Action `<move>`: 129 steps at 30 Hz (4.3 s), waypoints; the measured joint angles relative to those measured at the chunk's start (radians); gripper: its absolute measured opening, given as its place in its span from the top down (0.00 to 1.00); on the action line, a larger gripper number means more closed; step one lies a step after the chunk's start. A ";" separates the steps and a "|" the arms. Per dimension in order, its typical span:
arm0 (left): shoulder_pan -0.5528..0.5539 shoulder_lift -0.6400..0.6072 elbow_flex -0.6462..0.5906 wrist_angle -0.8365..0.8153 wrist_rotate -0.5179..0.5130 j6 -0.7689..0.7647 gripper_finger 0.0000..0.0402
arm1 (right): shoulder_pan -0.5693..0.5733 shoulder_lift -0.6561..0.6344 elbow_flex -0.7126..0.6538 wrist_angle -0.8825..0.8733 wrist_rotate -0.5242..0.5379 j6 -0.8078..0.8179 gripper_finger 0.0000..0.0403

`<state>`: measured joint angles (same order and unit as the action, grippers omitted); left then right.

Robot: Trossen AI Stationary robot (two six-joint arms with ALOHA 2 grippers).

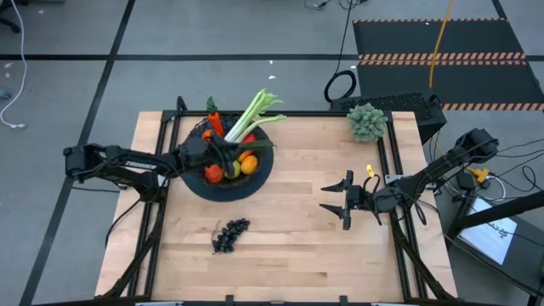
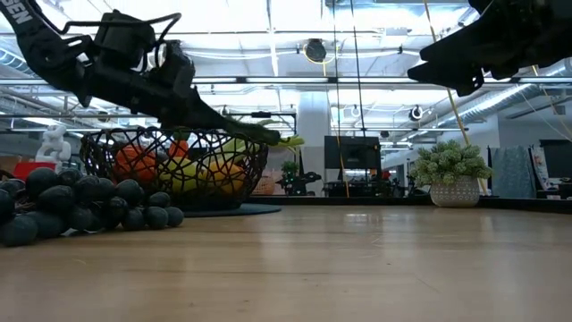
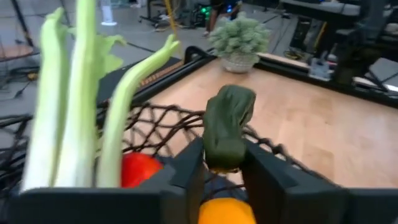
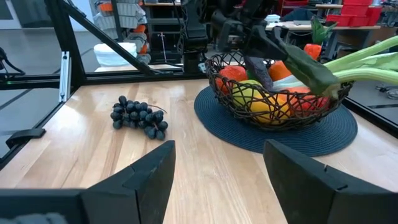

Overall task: Build produce basket
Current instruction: Put the green chili pepper into the black basket, then put the violet grapes into the black basket

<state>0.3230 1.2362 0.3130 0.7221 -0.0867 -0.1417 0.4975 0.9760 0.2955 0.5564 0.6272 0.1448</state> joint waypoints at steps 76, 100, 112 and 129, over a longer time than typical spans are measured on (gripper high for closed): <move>-1.243 0.538 0.662 -1.404 -0.278 -1.226 0.59 | 0.000 0.000 0.000 -0.061 -0.001 0.079 0.41; -1.214 0.482 0.661 -1.415 -0.302 -1.146 0.97 | 0.000 0.000 0.000 -0.064 -0.001 0.075 0.41; -1.209 0.193 0.661 -1.427 -0.655 -0.869 0.99 | 0.000 0.000 0.000 -0.064 -0.001 0.075 0.41; -1.055 -0.043 0.661 -1.185 -0.778 -0.170 0.99 | 0.000 0.000 0.000 -0.052 -0.003 0.044 0.53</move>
<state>-0.7316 1.1932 0.9745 -0.4625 -0.8650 -0.3122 0.4976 0.9760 0.2958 0.5042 0.6245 0.1887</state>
